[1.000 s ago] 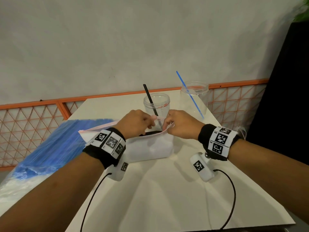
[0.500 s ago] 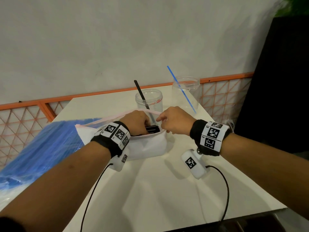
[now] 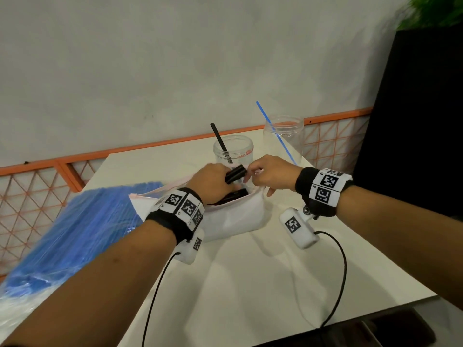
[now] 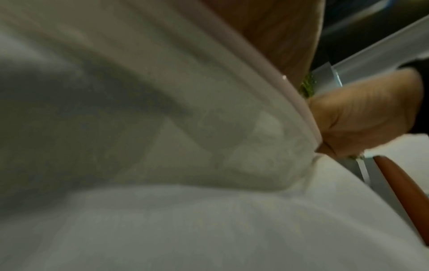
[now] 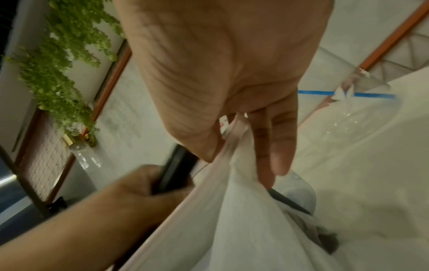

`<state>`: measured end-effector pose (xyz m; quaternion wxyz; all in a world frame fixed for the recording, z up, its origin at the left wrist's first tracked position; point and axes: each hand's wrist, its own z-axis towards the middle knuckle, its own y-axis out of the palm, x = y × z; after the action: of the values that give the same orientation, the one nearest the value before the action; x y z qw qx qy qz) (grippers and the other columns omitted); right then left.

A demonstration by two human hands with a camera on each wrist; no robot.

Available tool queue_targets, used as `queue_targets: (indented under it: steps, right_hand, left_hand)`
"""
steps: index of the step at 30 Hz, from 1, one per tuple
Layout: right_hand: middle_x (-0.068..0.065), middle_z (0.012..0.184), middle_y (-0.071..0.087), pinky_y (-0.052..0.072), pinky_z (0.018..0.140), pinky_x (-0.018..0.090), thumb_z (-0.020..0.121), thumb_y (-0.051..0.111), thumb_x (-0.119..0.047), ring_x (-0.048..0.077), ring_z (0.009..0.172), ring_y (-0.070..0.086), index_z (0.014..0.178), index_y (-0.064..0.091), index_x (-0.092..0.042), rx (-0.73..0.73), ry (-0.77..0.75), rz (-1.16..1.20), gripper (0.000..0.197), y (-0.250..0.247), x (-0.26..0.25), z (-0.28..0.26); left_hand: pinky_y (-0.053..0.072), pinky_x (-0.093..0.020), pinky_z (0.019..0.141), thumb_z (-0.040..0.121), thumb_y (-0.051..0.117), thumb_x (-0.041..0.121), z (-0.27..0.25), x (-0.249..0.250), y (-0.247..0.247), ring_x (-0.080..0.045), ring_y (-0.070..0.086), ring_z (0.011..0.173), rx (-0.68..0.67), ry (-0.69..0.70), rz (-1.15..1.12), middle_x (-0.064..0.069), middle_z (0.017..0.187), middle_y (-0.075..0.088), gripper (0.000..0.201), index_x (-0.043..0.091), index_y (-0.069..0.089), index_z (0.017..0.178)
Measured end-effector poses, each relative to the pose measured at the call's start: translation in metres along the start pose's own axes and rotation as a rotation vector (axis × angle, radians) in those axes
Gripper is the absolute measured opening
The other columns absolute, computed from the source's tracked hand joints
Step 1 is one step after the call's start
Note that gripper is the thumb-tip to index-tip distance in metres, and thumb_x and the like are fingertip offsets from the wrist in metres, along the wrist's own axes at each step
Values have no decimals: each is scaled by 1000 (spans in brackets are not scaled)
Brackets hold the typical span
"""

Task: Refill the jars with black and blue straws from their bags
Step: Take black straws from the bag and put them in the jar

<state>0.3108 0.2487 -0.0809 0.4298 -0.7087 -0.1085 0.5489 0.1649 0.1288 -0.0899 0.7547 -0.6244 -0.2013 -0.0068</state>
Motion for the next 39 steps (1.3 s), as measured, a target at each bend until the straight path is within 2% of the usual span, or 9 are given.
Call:
queue_targets:
  steps: [7, 15, 19, 23, 27, 31, 35, 37, 39]
  right_hand:
    - [-3, 98, 58, 59, 59, 28, 77, 65, -14, 14, 85, 61, 100, 73, -21, -77, -6, -63, 26, 11, -2, 2]
    - [-5, 97, 59, 54, 50, 21, 78, 70, -12, 13, 75, 63, 107, 68, -12, -112, 5, -103, 29, 21, 2, 3]
    - [0, 91, 62, 57, 55, 26, 81, 69, -12, 14, 70, 63, 75, 63, -23, -113, 18, -78, 14, 20, 1, 0]
    - [5, 110, 59, 60, 70, 34, 82, 67, -10, 23, 95, 61, 112, 63, -7, -125, 14, -47, 30, 20, -3, -6]
    - [16, 114, 61, 58, 81, 43, 89, 60, -8, 30, 102, 63, 118, 59, -2, -140, 8, -84, 29, 20, -8, -13]
    - [15, 107, 62, 57, 83, 43, 89, 55, -6, 31, 97, 64, 121, 55, -4, -133, 19, -68, 32, 18, -10, -15]
    - [3, 72, 64, 58, 77, 37, 87, 54, -2, 23, 78, 62, 81, 62, -9, -136, 49, -107, 13, 17, -10, -14]
    - [-8, 44, 58, 55, 66, 29, 86, 52, -4, 15, 63, 57, 57, 56, -13, -135, 72, -139, 31, 16, -13, -15]
    - [-11, 39, 56, 50, 60, 24, 86, 50, -4, 11, 57, 54, 53, 54, -16, -134, 73, -138, 35, 16, -13, -16]
  left_hand:
    - [55, -30, 58, 91, 69, 26, -15, 32, -43, -19, 61, 52, 310, 83, -769, -8, 57, 65, 16, 16, 59, 83]
    - [55, -32, 61, 97, 59, 26, -19, 78, -75, -17, 59, 54, 372, 244, -1325, -4, 59, 61, 21, 9, 57, 84]
    - [56, -33, 64, 97, 59, 23, -26, 87, -54, -18, 61, 58, 245, 241, -1336, -6, 63, 62, 18, 10, 61, 86]
    - [53, -34, 63, 97, 59, 20, -37, 80, -19, -21, 62, 59, 190, 170, -1251, -7, 64, 64, 15, 8, 61, 88]
    - [55, -33, 69, 94, 62, 17, -47, 71, 9, -21, 64, 65, 198, 127, -1160, -7, 65, 67, 14, 5, 63, 86]
    - [55, -50, 80, 90, 66, 14, -53, 65, 22, -24, 65, 67, 181, 81, -1163, -9, 68, 67, 10, 5, 65, 88]
    - [57, -34, 72, 91, 66, 11, -54, 60, 28, -21, 67, 66, 182, 41, -1155, -11, 68, 68, 9, 2, 67, 90]
    - [56, -34, 71, 92, 66, 11, -55, 58, 32, -21, 67, 66, 172, 12, -1149, -12, 70, 69, 11, 0, 68, 92]
    - [55, -39, 72, 92, 65, 13, -55, 57, 34, -23, 67, 65, 169, -12, -1145, -15, 72, 70, 14, -1, 68, 94]
